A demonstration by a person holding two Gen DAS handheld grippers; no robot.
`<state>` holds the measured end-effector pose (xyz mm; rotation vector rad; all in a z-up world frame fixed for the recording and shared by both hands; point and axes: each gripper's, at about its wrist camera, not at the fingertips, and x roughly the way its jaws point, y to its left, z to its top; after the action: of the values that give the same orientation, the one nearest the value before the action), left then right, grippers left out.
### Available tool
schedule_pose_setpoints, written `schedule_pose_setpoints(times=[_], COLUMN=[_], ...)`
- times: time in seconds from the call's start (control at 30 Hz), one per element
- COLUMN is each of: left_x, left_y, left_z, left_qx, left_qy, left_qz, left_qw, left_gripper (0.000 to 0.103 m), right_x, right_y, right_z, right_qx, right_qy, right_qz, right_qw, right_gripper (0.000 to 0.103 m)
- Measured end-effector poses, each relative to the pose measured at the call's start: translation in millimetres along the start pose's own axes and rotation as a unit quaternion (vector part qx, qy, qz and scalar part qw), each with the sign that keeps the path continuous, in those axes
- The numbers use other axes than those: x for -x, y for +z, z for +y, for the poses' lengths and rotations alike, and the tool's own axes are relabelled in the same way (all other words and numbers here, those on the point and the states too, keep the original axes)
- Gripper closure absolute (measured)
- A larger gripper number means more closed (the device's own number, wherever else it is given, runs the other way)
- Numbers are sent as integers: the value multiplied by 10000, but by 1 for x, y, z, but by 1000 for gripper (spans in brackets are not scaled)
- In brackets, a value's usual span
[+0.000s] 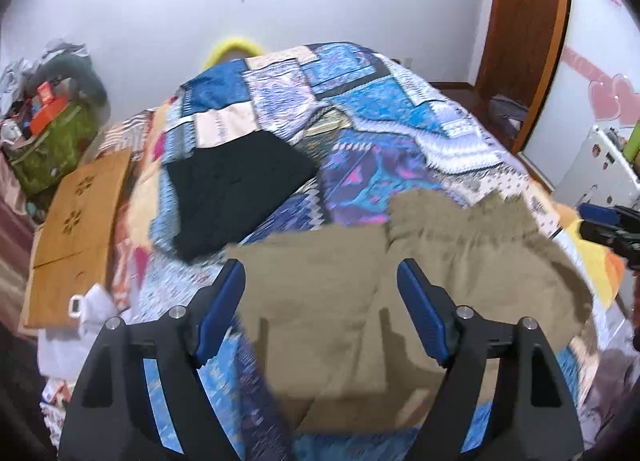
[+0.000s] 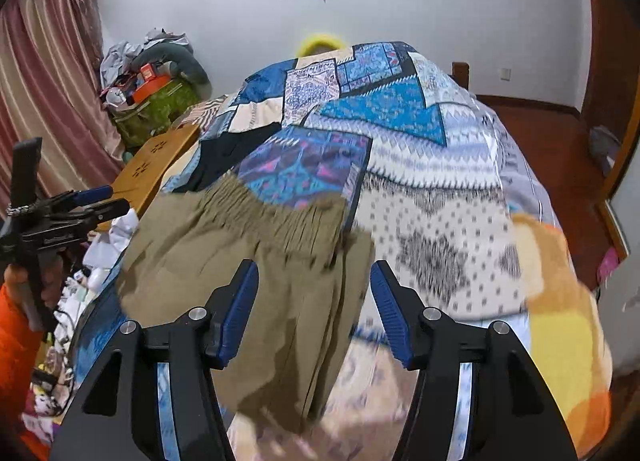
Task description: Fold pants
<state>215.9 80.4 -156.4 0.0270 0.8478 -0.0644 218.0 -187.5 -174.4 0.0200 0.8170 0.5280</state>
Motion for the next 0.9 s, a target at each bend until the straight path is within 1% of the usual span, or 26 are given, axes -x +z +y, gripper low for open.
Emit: schedule_pose_setpoints(times=[0.07, 0.13, 0.23, 0.3, 0.33, 0.37, 0.4, 0.43, 0.5, 0.53, 0.6, 0.7, 0.8, 0.87, 0.9], left_x=[-12, -31, -56, -70, -73, -78, -81, -82, -85, -86, -88, -86, -72, -59, -51], left_y=[9, 16, 20, 19, 18, 16, 14, 13, 9, 8, 5, 5, 8, 9, 10], left_z=[-6, -16, -30, -38, -41, -44, -45, -44, -44, -42, -41, -36, -26, -17, -10], left_qx=[-3, -45, -170, -272, -306, -349, -359, -359, -334, -302, -246, -132, 114, 188, 228], left_qy=[-120, -201, -387, -388, -364, -383, -431, -454, -455, -437, -436, -570, -679, -527, -451], left_qz=[66, 219, 510, 590, 606, 644, 653, 650, 668, 672, 694, 704, 664, 506, 409], left_qw=[9999, 9995, 9978, 9971, 9970, 9966, 9963, 9962, 9962, 9963, 9963, 9958, 9954, 9971, 9979], left_gripper=[25, 25, 25, 26, 32, 35, 42, 50, 57, 57, 57, 57, 55, 55, 53], right_x=[-11, -23, -43, -56, -62, -66, -70, -73, -75, -76, -80, -80, -73, -63, -58], right_y=[9, 14, 17, 16, 15, 14, 14, 13, 12, 12, 11, 12, 16, 17, 18], right_z=[-2, -4, -4, -3, -2, -2, -2, -3, -4, -5, -8, -10, -10, -8, -6], right_qx=[56, 90, 202, 316, 374, 429, 491, 519, 539, 522, 392, 300, 223, 255, 309], right_qy=[-6, 44, 95, 74, 55, 45, 58, 85, 37, 49, 96, 145, 185, 127, 74], right_qz=[6, 93, 299, 468, 536, 589, 631, 634, 572, 588, 649, 699, 745, 698, 645], right_qw=[10000, 9999, 9993, 9984, 9978, 9973, 9968, 9966, 9969, 9969, 9971, 9970, 9968, 9972, 9974], right_gripper=[49, 49, 49, 49, 54, 57, 64, 68, 72, 75, 75, 75, 75, 75, 71])
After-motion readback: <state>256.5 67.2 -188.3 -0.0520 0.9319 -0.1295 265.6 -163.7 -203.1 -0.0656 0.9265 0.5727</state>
